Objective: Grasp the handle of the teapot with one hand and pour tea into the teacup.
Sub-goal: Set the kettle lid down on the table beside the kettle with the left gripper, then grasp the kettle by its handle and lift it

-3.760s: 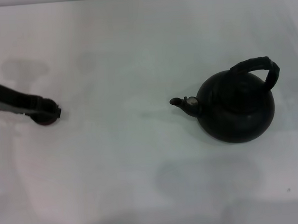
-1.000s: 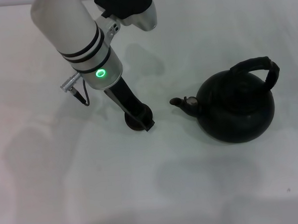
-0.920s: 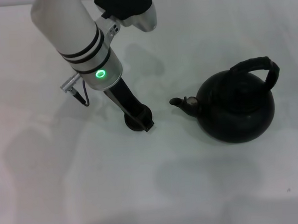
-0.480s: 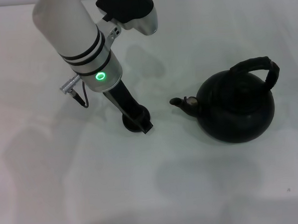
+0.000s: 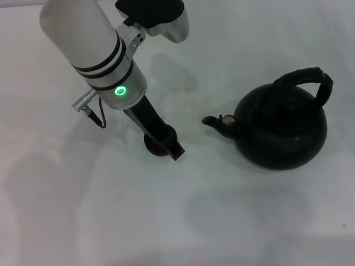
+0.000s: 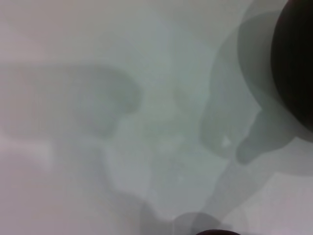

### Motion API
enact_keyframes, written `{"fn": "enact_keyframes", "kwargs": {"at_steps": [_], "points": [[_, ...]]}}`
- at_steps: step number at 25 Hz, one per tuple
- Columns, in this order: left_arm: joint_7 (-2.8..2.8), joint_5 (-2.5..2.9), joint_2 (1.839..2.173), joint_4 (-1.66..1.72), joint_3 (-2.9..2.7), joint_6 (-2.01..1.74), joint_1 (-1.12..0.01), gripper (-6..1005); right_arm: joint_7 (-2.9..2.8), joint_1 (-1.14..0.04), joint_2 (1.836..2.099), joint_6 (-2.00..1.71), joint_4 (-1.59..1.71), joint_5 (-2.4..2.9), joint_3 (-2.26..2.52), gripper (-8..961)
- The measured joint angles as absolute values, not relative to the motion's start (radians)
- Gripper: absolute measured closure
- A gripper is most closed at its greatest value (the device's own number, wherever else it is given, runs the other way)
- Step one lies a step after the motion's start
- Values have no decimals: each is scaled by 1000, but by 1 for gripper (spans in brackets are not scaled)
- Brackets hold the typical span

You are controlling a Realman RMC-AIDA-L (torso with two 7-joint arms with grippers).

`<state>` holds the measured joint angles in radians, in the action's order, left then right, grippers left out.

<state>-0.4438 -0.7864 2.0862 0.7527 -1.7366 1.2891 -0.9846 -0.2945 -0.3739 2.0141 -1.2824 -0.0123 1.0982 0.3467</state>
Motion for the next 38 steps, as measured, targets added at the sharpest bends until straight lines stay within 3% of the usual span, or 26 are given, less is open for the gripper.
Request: {"fn": "enact_keyframes", "kwargs": {"at_steps": [7,20,31,38], "points": [[-436,-775,2081,788,-1732,1314,-971,122,-295,-368,2014,-1282,-12,1097,343,85],[-399,-676,2075,1033,-1691,1465,-848,121,-294,-366,2014,-1289,-9,1097,338,85],[-476,-686,2075,1517,-1546,1519,-527,119,-298,-362,2011,-1313,-1,1104,352,85],[-726,-852,2076,1553,-1452,1347,-297,120,-454,-302,2008,-1343,137,1108,543,85]]}}
